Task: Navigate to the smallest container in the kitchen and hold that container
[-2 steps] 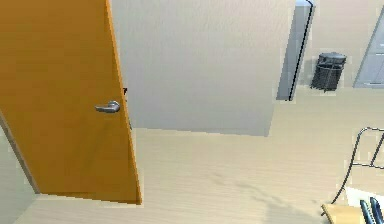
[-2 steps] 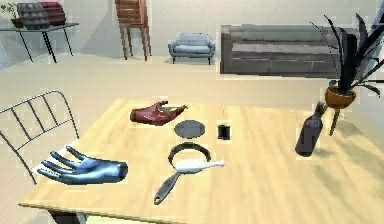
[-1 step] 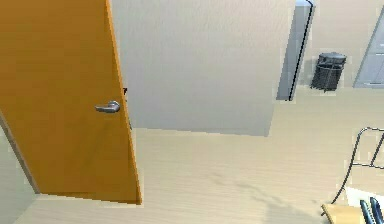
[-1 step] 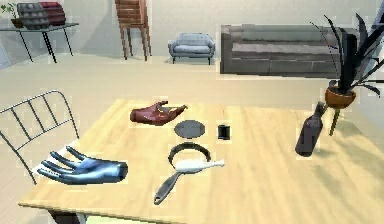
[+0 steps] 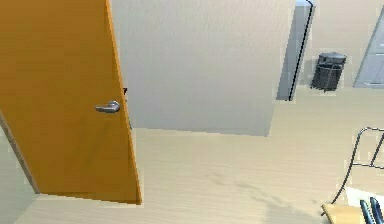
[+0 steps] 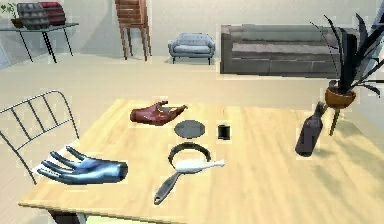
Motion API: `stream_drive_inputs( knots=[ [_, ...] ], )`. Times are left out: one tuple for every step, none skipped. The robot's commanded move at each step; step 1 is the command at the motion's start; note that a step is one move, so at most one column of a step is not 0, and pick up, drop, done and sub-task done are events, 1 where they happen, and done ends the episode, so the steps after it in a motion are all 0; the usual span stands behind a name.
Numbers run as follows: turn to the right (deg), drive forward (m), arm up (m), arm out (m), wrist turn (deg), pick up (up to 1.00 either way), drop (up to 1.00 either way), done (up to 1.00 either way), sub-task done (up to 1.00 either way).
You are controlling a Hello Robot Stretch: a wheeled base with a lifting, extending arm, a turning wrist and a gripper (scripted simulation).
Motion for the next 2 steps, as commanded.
stream_drive_inputs(
  knots=[
    [0.0,0.00,0.00,0.40,0.0,0.00,0.00,0.00,0.00],
    [0.0,0.00,0.00,0.00,45.0,0.00,0.00,0.00,0.00]
  ],
)
